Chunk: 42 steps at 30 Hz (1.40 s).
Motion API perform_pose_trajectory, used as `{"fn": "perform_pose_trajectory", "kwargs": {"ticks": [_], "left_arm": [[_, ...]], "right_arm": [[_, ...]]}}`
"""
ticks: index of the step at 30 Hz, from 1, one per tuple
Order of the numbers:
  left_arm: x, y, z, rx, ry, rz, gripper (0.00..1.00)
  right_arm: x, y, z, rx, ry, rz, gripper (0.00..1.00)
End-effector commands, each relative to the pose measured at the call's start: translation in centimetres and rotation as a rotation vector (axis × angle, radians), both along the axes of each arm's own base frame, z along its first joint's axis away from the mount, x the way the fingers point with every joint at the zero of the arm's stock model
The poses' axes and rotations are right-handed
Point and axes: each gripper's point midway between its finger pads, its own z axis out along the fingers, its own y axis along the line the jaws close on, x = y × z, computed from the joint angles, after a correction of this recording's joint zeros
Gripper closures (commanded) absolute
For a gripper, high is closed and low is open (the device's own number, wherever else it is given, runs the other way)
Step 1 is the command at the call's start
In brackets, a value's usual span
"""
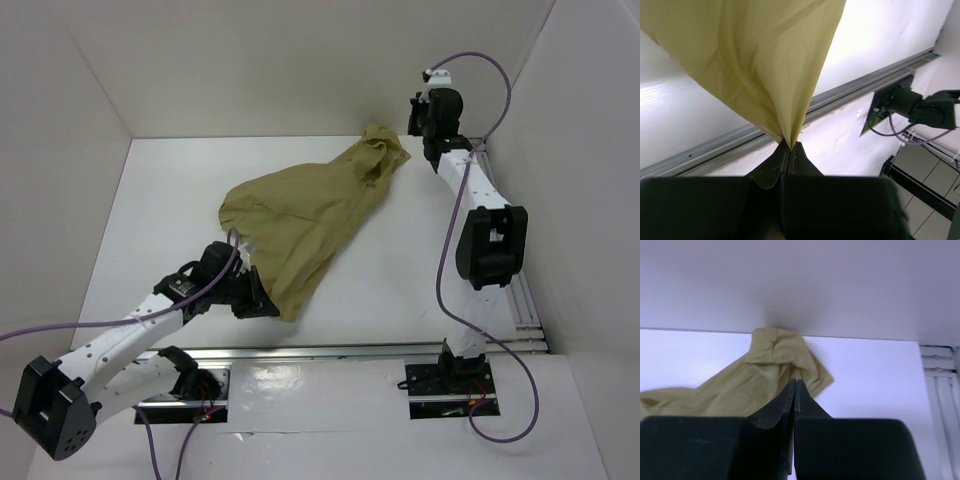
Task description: Zip up the jacket
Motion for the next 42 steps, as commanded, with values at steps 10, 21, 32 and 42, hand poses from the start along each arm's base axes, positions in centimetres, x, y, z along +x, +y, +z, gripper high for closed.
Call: {"fn": "perform_pose_trajectory", "kwargs": {"ticks": [10, 21, 32, 42], "left_arm": [[3.3, -0.1, -1.1, 0.095, -0.015, 0.012, 1.0], [18.4, 7.9, 1.3, 0.367, -0.173, 0.382, 0.84], [20.9, 12.0, 12.2, 0.424, -0.431, 0.508, 0.01], [17.7, 11.4, 14.9, 0.322, -0.541, 0.471, 0.01]], "right_arm": [[-2.2, 0.7, -0.4, 0.022, 0.002, -0.006, 1.0], [-8.5, -4.3, -5.8, 0.074, 0.237, -0.386, 0.0], [-15.8, -9.3, -11.8, 0.142, 0.404, -0.652, 0.0], [-17.6, -8.3, -13.6, 0.143, 0.426, -0.569, 0.0]]}}
